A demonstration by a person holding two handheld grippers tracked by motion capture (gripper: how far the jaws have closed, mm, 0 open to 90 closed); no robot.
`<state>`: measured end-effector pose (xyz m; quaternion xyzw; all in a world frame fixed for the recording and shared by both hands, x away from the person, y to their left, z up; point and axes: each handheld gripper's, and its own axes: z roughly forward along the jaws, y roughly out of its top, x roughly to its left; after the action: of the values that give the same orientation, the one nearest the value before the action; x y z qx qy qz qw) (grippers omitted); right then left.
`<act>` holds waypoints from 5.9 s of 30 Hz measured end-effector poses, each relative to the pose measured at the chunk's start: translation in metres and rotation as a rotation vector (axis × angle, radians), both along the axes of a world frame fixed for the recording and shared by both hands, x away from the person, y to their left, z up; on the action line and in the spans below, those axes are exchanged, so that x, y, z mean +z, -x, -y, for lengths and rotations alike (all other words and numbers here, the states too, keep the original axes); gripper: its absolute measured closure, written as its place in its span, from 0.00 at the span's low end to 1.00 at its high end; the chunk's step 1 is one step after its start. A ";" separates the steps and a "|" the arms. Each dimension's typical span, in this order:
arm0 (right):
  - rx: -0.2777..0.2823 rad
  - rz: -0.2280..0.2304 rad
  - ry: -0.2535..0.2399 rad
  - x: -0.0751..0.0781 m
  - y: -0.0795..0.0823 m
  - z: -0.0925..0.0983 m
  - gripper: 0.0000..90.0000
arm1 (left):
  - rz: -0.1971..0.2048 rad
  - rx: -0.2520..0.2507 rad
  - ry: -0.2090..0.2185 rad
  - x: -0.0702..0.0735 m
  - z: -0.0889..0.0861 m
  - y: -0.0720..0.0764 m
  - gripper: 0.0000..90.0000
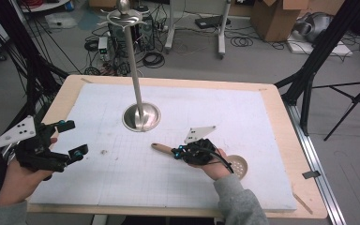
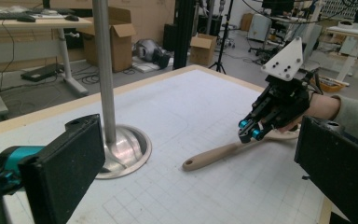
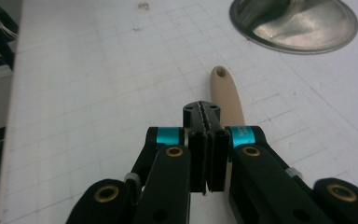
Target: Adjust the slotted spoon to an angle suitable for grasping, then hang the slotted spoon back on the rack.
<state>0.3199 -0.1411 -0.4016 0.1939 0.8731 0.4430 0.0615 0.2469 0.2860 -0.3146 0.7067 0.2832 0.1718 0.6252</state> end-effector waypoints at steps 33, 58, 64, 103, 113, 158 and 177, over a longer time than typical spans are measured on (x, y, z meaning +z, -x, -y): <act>-0.096 -0.104 -0.043 0.031 0.002 0.069 0.12 | -0.035 -0.033 -0.018 -0.006 0.018 -0.015 0.02; -0.045 -0.047 0.059 0.020 0.000 0.071 0.15 | -0.043 -0.047 -0.031 -0.008 0.024 -0.015 0.02; -0.041 -0.056 0.084 0.013 -0.003 0.070 0.15 | -0.045 -0.048 -0.032 -0.008 0.024 -0.016 0.02; 0.010 -0.115 0.336 -0.014 -0.010 0.054 0.31 | -0.059 -0.052 -0.034 -0.011 0.023 -0.015 0.02; 0.029 -0.129 0.374 -0.017 -0.011 0.052 0.49 | -0.063 -0.054 -0.036 -0.012 0.024 -0.015 0.02; 0.036 -0.107 0.425 -0.015 -0.007 0.054 0.87 | -0.080 -0.060 -0.021 -0.012 0.020 -0.016 0.02; 0.012 -0.107 0.343 -0.008 -0.007 0.059 0.87 | -0.074 -0.055 -0.028 -0.013 0.020 -0.016 0.02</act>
<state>0.3271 -0.1997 -0.4099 0.1988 0.9390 0.2772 0.0443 0.2627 0.2662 -0.3277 0.7288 0.2840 0.1323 0.6088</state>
